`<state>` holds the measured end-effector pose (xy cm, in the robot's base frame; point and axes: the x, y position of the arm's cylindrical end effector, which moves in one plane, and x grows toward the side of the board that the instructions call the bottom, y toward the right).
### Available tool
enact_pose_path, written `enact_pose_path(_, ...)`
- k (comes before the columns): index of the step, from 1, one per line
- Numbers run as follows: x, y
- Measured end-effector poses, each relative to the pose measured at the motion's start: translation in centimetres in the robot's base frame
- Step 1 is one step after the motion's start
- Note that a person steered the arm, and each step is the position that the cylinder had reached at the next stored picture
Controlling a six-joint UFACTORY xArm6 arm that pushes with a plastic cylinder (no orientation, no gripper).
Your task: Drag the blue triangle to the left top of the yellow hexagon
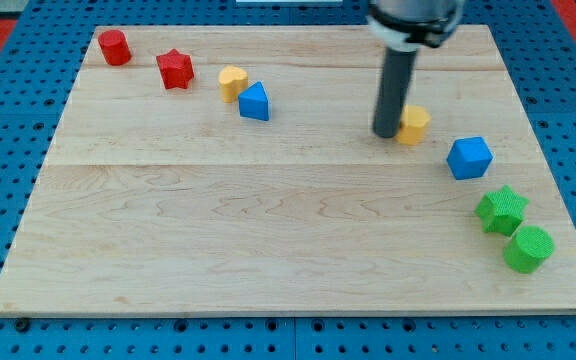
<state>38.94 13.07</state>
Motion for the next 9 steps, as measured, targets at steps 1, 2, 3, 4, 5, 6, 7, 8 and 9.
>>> enact_pose_path(1,-0.3,4.6)
enact_pose_path(2,1.6,-3.1)
enact_pose_path(3,3.1,-16.9)
enact_pose_path(4,-2.0,-25.3)
enact_pose_path(5,-4.3,-19.4)
enact_pose_path(6,-4.1,-10.4)
enact_pose_path(7,-5.7,-5.4)
enact_pose_path(8,-5.7,0.2)
enact_pose_path(9,-5.7,2.7)
